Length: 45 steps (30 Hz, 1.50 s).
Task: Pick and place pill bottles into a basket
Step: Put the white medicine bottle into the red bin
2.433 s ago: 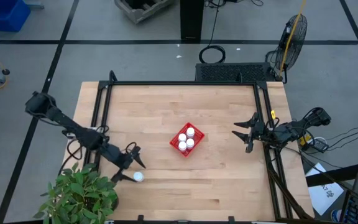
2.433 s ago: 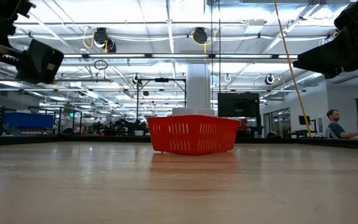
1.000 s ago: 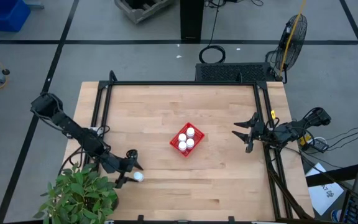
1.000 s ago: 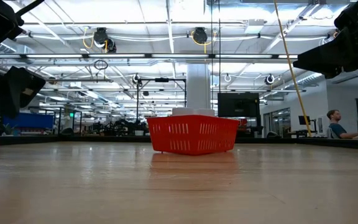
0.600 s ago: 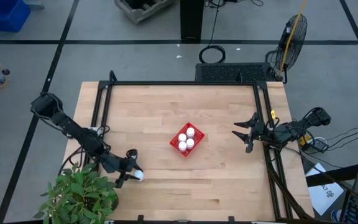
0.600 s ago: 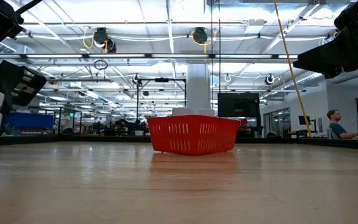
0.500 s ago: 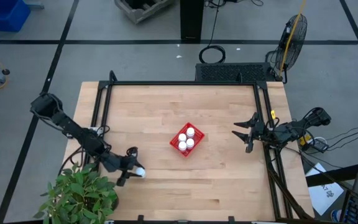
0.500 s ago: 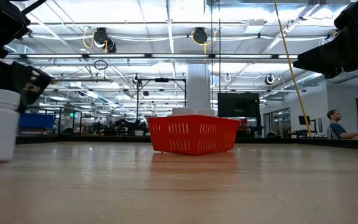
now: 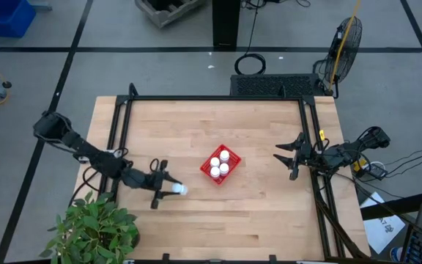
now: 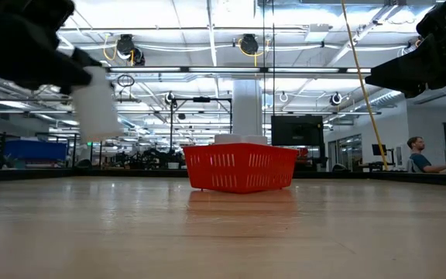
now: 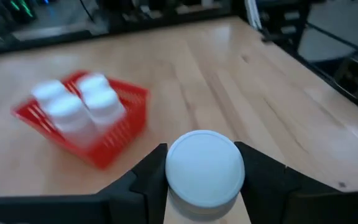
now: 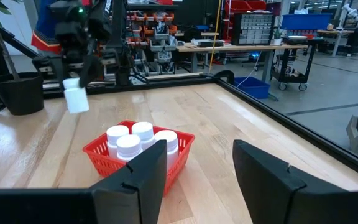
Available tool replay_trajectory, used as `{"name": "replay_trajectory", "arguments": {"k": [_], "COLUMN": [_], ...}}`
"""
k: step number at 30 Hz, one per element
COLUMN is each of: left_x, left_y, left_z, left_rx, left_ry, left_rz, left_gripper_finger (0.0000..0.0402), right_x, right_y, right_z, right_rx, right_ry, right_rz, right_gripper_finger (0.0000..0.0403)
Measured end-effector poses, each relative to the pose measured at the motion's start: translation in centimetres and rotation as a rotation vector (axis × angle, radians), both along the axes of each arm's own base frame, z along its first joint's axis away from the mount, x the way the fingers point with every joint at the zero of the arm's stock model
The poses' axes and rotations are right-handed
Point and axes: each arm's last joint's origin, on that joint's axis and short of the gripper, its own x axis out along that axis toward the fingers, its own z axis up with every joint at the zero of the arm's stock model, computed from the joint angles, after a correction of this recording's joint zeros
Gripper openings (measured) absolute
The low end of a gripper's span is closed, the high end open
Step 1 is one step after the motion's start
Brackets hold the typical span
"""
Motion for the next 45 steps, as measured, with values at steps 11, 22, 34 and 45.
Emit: {"name": "replay_trajectory", "arguments": {"k": [11,22,34,45], "left_x": [2.9,4.9,5.6,7.5], "left_y": [4.1,6.4,7.1,7.9], "left_z": [2.5,5.7,7.1,8.4], "left_rx": [-0.014,-0.037,-0.028,-0.039], "left_ry": [-0.145,-0.254,-0.276,-0.241], "left_rz": [0.054,0.024,0.025,0.039], "left_gripper_finger": [0.0187,0.0165,0.0164,0.0177], "right_x": [0.0,0.0,0.0,0.0], "right_y": [0.0,0.0,0.0,0.0], "right_z": [0.0,0.0,0.0,0.0], "right_rx": [0.000,0.000,0.000,0.001], "right_ry": [0.000,0.000,0.000,-0.001], "right_rz": [0.000,0.000,0.000,0.000], "right_gripper_finger": [0.0177,0.0172,0.0176,0.0174]}}
